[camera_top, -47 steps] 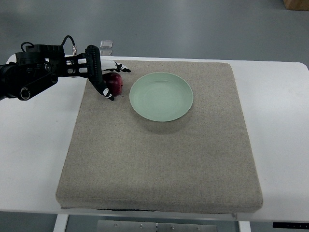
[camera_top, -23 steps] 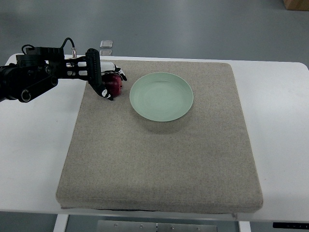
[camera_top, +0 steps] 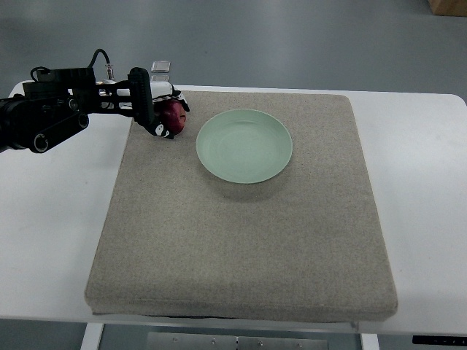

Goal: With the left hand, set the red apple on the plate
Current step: 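Carry the apple with the left hand onto the green plate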

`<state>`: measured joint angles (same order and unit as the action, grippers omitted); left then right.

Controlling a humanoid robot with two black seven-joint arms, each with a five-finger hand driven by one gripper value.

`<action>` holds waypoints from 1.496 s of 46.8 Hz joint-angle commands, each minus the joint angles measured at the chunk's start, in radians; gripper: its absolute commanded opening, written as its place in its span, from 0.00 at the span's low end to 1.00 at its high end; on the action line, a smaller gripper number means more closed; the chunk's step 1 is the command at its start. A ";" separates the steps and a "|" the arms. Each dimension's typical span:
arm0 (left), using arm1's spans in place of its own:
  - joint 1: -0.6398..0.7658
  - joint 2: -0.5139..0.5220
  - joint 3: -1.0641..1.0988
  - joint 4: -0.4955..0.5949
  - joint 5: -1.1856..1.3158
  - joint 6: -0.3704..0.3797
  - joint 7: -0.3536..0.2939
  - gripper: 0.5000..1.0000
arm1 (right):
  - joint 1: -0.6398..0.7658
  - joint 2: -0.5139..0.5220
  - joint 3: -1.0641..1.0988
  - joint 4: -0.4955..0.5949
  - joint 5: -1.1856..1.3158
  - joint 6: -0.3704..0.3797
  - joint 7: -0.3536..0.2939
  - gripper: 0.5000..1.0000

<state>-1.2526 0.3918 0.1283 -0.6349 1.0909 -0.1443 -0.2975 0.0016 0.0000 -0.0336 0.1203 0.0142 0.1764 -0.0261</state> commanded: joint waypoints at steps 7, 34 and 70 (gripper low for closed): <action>-0.044 -0.028 -0.018 -0.011 -0.022 0.002 0.000 0.17 | 0.000 0.000 0.000 0.001 0.001 0.000 0.000 0.86; 0.016 -0.175 -0.088 -0.115 -0.005 0.038 0.011 0.32 | 0.000 0.000 0.000 0.001 0.000 0.000 0.000 0.86; 0.030 -0.194 -0.084 -0.091 -0.003 0.040 0.011 0.88 | 0.000 0.000 0.000 0.001 0.001 0.000 0.000 0.86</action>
<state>-1.2241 0.1980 0.0460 -0.7257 1.0887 -0.1057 -0.2868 0.0015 0.0000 -0.0337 0.1201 0.0139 0.1763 -0.0261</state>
